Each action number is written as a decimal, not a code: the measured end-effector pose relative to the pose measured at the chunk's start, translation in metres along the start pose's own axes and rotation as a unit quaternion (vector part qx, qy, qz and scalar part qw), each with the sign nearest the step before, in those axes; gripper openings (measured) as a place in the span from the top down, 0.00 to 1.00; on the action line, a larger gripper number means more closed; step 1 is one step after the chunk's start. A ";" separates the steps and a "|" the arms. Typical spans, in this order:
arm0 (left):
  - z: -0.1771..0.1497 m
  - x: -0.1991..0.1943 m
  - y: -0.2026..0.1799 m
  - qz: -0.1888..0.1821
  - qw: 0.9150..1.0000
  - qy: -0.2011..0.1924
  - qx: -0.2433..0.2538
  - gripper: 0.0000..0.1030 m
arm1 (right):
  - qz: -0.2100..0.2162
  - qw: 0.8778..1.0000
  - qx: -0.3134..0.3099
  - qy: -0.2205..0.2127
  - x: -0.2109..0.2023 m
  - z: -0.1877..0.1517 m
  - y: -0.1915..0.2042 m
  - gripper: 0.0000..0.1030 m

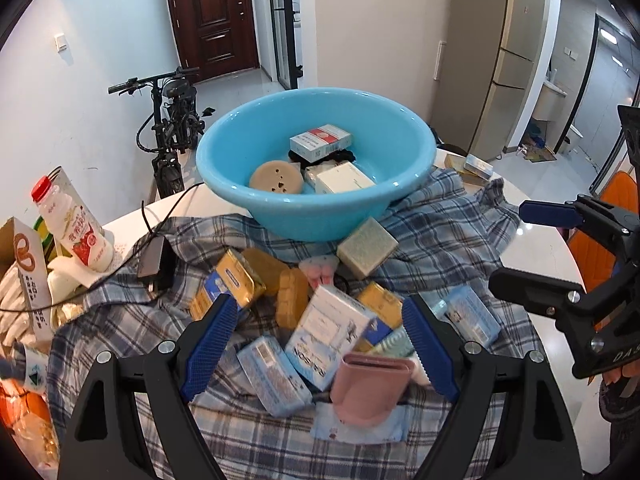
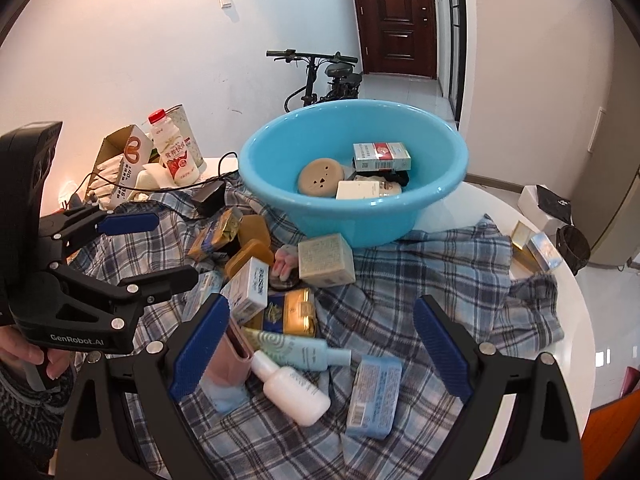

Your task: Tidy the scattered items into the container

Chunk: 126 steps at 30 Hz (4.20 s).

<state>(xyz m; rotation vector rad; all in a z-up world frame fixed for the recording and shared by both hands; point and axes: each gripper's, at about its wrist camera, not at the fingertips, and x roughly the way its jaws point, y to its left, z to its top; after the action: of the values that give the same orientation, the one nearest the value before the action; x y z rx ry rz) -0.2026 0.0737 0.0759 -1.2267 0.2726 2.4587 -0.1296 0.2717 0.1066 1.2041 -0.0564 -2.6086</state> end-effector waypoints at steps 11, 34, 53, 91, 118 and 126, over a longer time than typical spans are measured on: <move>-0.050 -0.024 -0.014 0.013 0.999 -0.043 -0.016 0.16 | 0.002 0.999 -0.004 -0.038 -0.020 -0.042 0.020 0.09; -0.147 -0.038 -0.017 0.062 0.990 -0.112 -0.058 0.16 | -0.046 0.990 0.014 -0.133 -0.034 -0.122 0.035 0.03; -0.193 -0.042 -0.026 0.104 0.976 -0.178 -0.076 0.16 | -0.100 0.964 -0.031 -0.245 -0.043 -0.163 0.058 0.01; -0.214 -0.062 -0.023 0.173 0.932 -0.297 -0.116 0.00 | -0.109 0.954 -0.024 -0.279 -0.043 -0.178 0.052 0.01; -0.214 -0.060 -0.025 0.157 0.936 -0.296 -0.109 0.00 | -0.140 0.951 0.004 -0.276 -0.045 -0.178 0.043 0.01; -0.214 -0.061 -0.026 0.158 0.935 -0.296 -0.110 0.00 | -0.140 0.951 0.004 -0.277 -0.045 -0.178 0.043 0.01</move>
<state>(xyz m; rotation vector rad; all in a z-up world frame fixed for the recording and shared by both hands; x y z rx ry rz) -0.0031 0.0109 -0.0044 -0.4797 0.0218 3.0655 0.0417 0.2551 0.0299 0.4703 -0.0039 -3.1175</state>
